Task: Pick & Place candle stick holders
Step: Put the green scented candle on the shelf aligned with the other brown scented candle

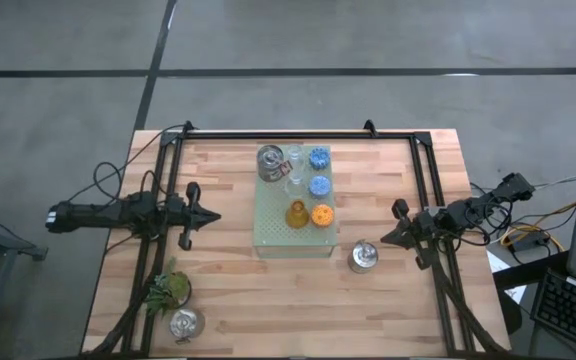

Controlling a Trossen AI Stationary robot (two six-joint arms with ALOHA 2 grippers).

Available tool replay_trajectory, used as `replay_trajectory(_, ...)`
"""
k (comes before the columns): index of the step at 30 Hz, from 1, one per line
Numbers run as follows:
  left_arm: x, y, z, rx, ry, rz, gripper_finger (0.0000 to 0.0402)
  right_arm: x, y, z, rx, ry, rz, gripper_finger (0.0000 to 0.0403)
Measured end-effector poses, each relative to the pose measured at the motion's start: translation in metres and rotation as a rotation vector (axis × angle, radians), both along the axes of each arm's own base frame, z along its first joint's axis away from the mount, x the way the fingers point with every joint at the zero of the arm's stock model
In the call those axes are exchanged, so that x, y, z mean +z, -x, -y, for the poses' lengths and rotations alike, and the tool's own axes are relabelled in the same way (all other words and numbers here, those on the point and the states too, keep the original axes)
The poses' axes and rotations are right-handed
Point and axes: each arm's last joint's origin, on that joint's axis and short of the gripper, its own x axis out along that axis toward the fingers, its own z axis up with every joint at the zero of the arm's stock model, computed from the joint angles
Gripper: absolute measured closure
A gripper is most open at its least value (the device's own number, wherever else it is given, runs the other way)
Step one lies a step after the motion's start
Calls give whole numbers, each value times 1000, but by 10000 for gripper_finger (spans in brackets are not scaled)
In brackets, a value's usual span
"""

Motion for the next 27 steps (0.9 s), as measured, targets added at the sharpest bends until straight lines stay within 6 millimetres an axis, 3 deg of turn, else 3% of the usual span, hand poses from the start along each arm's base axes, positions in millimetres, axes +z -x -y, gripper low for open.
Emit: replay_trajectory(27, 0, 0, 0, 1, 0, 0, 394, 1, 1, 0, 4, -11, -20, 394)
